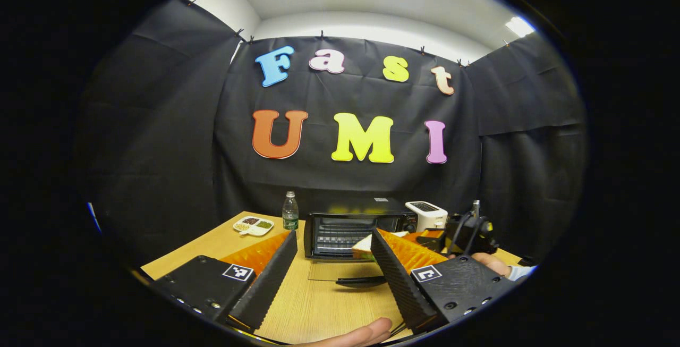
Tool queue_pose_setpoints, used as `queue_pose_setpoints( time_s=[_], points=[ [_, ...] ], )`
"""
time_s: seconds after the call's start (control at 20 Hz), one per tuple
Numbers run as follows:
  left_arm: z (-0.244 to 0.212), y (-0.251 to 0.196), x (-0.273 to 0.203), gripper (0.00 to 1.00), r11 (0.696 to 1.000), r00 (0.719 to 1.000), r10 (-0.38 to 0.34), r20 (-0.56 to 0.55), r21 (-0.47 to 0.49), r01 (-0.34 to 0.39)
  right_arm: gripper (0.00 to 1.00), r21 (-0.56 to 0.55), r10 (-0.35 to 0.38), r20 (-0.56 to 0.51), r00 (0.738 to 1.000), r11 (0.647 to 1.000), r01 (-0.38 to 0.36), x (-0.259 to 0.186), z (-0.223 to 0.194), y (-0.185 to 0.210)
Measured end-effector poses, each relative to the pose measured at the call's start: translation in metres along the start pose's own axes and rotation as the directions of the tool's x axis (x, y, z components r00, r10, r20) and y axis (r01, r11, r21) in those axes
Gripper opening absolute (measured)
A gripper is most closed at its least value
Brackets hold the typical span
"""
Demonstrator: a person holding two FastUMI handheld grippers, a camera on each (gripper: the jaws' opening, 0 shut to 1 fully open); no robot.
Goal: Open the electric oven with the left hand, put the food in, and close the electric oven.
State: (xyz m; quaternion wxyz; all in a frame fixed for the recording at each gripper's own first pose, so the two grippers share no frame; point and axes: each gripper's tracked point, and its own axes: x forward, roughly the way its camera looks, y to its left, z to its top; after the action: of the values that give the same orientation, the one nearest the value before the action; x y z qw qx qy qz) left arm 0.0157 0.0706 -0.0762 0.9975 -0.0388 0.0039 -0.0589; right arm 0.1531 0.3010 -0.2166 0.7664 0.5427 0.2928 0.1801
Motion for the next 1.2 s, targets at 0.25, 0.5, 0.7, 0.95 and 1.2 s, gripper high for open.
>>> queue_pose_setpoints(
  time_s=[0.25,0.5,0.7,0.95,1.2],
  points=[
    [-0.002,0.011,0.005,0.92,1.0,1.0,0.0,-0.023,-0.03,-0.001,0.4,-0.108,-0.011,0.138,0.99,0.994,0.026,0.092,0.019,0.004],
    [-0.005,0.012,0.012,0.92,0.996,0.999,-0.042,-0.032,-0.085,0.039,0.4,-0.152,-0.059,0.248,0.967,0.983,0.099,0.16,0.04,-0.006],
    [-0.011,0.02,0.015,0.94,0.995,0.999,-0.033,-0.043,-0.095,0.029,0.31,-0.205,-0.042,0.357,0.933,0.971,0.123,0.174,0.055,0.002],
    [-0.015,0.015,0.019,0.94,0.995,0.997,-0.051,-0.054,-0.086,0.046,0.47,-0.201,-0.059,0.415,0.908,0.967,0.155,0.18,0.057,0.001],
    [-0.025,0.01,0.019,0.94,0.996,0.995,-0.067,-0.071,-0.06,0.063,0.39,-0.256,-0.118,0.392,0.912,0.939,0.231,0.178,0.056,-0.012]
  ],
)
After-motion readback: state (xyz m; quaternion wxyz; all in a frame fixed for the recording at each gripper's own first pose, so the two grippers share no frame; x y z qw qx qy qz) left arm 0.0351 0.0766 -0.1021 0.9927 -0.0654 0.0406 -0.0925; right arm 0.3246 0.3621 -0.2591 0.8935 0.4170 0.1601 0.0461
